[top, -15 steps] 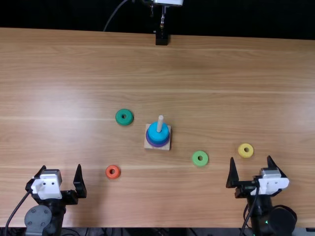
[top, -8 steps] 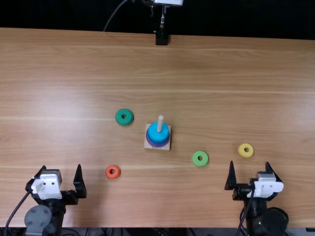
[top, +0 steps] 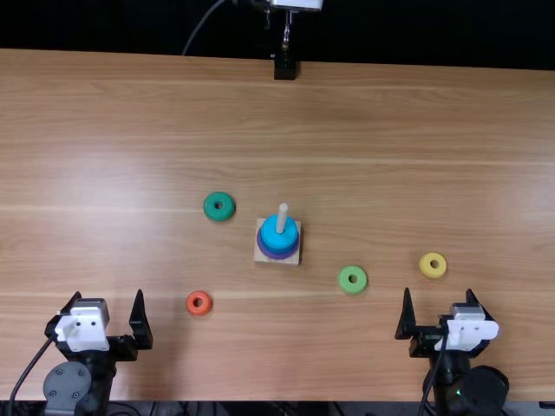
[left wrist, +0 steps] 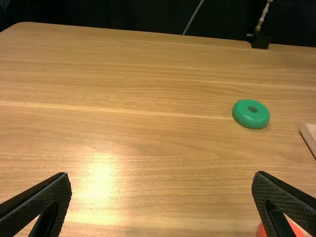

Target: Build the Hanoi tower: stack the rings onto the peg from bottom to top in this color order: purple, dark blue, light blue, dark green, light green, yellow, orange.

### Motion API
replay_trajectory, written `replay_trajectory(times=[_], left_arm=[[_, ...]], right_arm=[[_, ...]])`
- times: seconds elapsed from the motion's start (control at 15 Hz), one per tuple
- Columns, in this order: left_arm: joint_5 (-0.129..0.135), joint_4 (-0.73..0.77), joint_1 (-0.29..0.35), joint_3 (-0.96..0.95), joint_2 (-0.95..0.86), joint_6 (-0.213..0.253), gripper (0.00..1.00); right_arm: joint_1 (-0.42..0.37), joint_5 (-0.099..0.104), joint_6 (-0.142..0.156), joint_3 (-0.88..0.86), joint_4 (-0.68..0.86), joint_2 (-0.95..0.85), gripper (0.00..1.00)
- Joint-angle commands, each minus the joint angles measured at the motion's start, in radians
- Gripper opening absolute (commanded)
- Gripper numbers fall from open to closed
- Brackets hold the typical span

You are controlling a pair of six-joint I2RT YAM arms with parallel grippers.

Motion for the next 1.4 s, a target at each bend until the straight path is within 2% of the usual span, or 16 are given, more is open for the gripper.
replay_trajectory(times=[0.0,1.2,1.33], left_arm=[[0.0,-0.071,0.005,-0.109,-0.012,0.015,1.0],[0.002,-0.071,0.013,-0.109,-0.012,0.015,1.0],[0.002,-0.007,0.014,-0.109,-0.012,0.015,1.0]], right_arm=[[-0.008,0.006,-0.006,-0.064,-0.075,-0.012,1.0],[-0.008,0.006,-0.004,-0.064,-0.075,-0.012,1.0],[-0.008,0.006,-0.004,-0.064,-0.075,-0.012,1.0]])
